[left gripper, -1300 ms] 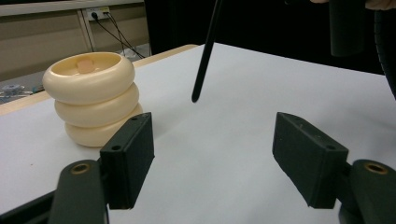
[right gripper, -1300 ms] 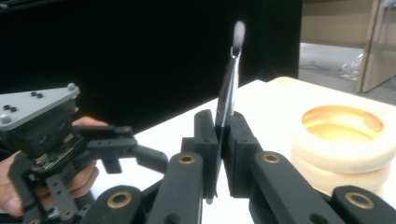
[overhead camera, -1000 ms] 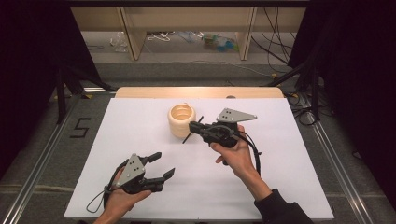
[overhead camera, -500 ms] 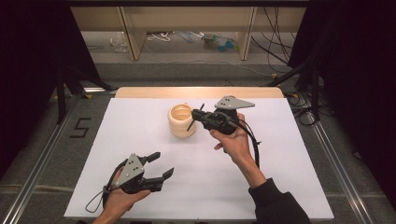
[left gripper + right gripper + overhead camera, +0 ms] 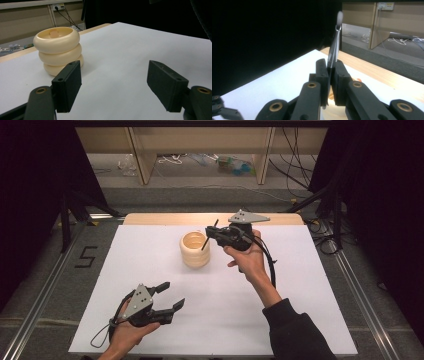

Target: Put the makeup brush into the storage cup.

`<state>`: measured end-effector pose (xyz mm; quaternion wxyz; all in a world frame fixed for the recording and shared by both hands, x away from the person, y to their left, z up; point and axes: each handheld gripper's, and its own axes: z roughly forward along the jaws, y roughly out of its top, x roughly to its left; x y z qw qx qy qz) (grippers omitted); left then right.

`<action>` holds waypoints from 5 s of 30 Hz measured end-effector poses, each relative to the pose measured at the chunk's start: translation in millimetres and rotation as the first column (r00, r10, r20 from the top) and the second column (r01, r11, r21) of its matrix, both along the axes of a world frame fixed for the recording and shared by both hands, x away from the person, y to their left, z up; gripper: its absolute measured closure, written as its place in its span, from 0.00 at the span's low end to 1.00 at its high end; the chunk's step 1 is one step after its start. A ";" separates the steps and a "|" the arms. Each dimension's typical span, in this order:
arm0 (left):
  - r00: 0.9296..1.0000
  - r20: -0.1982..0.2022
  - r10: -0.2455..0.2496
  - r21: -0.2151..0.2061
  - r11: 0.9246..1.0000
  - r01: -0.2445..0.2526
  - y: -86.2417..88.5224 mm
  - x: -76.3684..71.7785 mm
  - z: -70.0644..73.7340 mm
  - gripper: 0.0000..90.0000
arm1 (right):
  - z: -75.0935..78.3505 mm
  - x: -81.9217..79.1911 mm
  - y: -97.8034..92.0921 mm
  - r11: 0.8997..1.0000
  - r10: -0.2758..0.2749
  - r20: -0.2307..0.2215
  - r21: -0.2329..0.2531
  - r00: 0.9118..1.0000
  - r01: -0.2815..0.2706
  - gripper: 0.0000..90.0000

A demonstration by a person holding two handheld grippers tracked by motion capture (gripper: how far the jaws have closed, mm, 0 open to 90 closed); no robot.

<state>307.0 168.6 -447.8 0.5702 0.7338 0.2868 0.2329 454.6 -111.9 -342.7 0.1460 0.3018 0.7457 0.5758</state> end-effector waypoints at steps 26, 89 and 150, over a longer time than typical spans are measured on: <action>1.000 0.003 0.005 -0.002 1.000 -0.005 0.8 0.2 -0.3 0.30 | 7.6 32.1 9.1 0.999 -0.054 -0.021 0.004 0.998 0.055 0.95; 1.000 0.012 0.006 0.003 1.000 -0.006 2.3 1.2 0.3 0.28 | -19.3 64.4 43.1 0.991 -0.078 -0.077 -0.118 0.994 0.069 0.95; 1.000 0.004 0.006 0.000 1.000 -0.006 1.6 0.7 -0.1 0.28 | -24.5 60.3 36.0 0.975 -0.116 -0.148 -0.206 0.982 0.084 0.41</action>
